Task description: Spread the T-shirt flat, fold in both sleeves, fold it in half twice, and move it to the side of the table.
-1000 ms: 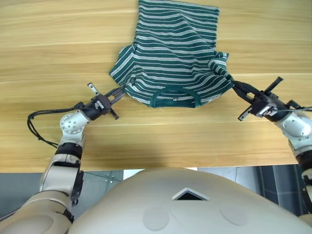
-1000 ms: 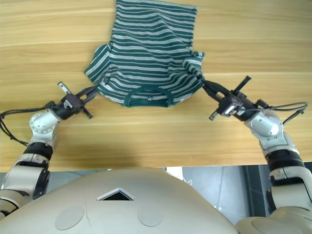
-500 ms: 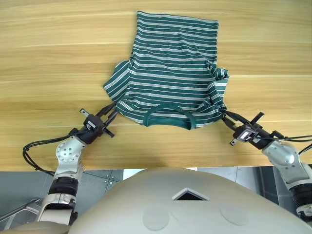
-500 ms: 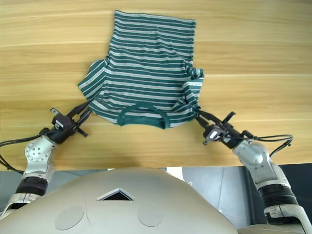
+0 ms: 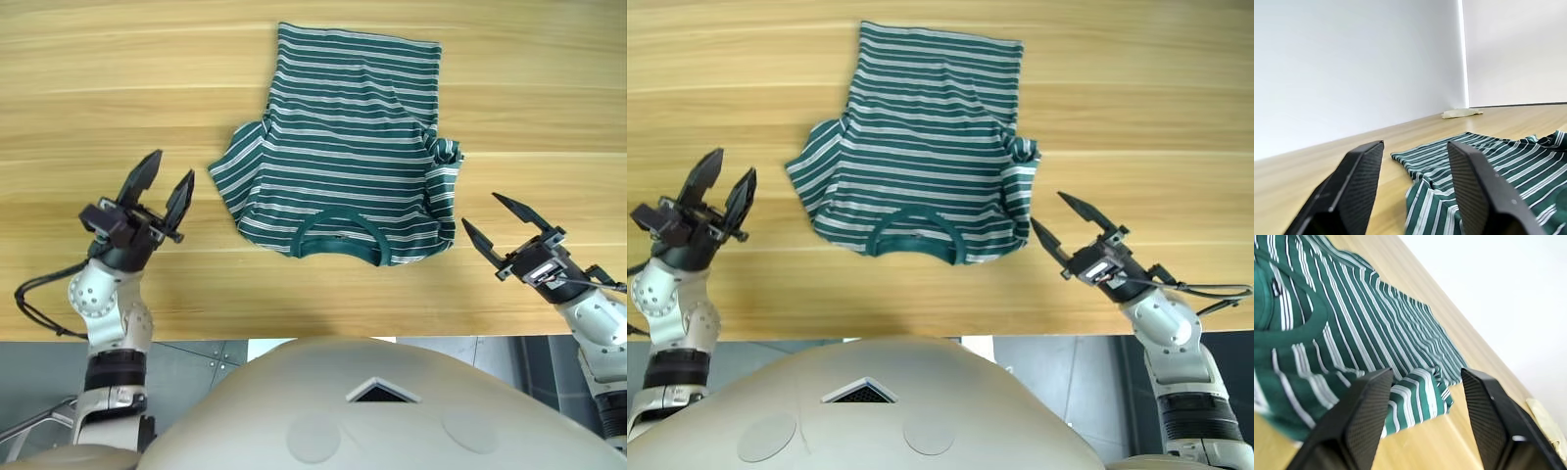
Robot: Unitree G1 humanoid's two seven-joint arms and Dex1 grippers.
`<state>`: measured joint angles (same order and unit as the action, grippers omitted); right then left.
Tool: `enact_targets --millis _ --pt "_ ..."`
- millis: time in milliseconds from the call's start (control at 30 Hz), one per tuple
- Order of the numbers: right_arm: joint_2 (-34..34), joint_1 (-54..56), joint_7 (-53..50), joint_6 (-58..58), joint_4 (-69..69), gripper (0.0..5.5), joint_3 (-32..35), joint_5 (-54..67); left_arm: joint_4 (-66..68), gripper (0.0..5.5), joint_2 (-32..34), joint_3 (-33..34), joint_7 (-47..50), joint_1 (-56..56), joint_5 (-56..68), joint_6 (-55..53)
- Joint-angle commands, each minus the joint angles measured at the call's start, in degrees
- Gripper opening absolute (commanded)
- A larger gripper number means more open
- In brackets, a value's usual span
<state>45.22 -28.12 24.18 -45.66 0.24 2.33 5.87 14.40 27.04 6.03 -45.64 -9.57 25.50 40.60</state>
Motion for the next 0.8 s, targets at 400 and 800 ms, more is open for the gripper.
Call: enact_targets --millis 400,800 --pt "-8.7 15.3 7.5 0.0 6.4 2.58 -3.7 4.0 51.8 2.4 -9.1 -35.8 44.7 59.5 -74.0 -9.2" --pt "-10.7 19.6 9.2 -0.2 9.2 2.58 -4.4 1.7 61.5 2.4 -4.2 -42.2 48.8 52.5 -75.4 -15.0"
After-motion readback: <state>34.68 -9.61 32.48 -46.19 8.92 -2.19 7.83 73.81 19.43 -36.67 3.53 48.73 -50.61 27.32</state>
